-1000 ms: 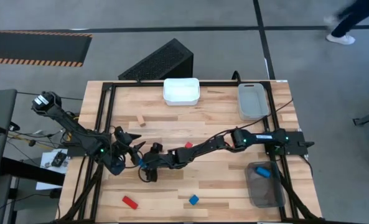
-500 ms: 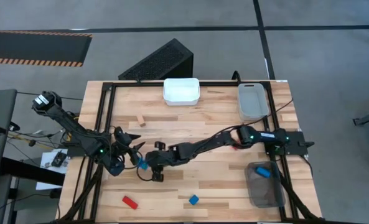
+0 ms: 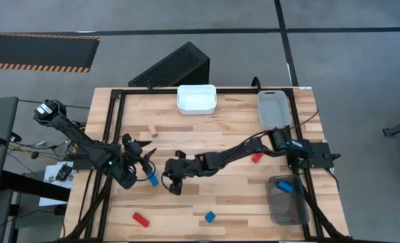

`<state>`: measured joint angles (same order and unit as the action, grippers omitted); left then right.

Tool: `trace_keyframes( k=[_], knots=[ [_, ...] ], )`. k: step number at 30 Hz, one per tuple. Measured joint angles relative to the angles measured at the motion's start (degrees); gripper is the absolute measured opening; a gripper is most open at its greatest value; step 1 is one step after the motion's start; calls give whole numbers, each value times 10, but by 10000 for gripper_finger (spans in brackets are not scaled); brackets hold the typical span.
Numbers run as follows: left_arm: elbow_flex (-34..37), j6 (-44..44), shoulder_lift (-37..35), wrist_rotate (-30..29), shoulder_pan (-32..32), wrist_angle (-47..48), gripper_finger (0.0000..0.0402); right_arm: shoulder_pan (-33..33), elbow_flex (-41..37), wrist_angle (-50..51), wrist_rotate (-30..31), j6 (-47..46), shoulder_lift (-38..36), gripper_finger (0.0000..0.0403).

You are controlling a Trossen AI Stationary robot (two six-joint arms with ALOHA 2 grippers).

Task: Sort & place blocks by color
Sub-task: Put the top blue block into the black bin

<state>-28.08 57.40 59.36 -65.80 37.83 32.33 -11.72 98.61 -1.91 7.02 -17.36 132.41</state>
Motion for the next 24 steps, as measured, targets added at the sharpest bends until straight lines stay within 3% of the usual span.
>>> trace_keyframes(
  k=[4, 9, 15, 19, 24],
  knots=[
    [0, -8, 0, 9, -7, 1, 166, -2, 1, -43, 3, 46, 7, 110],
    [0, -8, 0, 6, -13, 2, 166, -4, 8, -135, 2, 39, 49, 229],
    [0, -8, 0, 11, -20, 1, 166, -11, 72, -152, 67, 36, 125, 351],
    [0, -8, 0, 14, -20, 1, 166, -9, 115, -134, 75, 4, 159, 390],
    [0, -19, 0, 14, -20, 2, 166, -10, 135, -81, 97, -18, 171, 387]
  ],
)
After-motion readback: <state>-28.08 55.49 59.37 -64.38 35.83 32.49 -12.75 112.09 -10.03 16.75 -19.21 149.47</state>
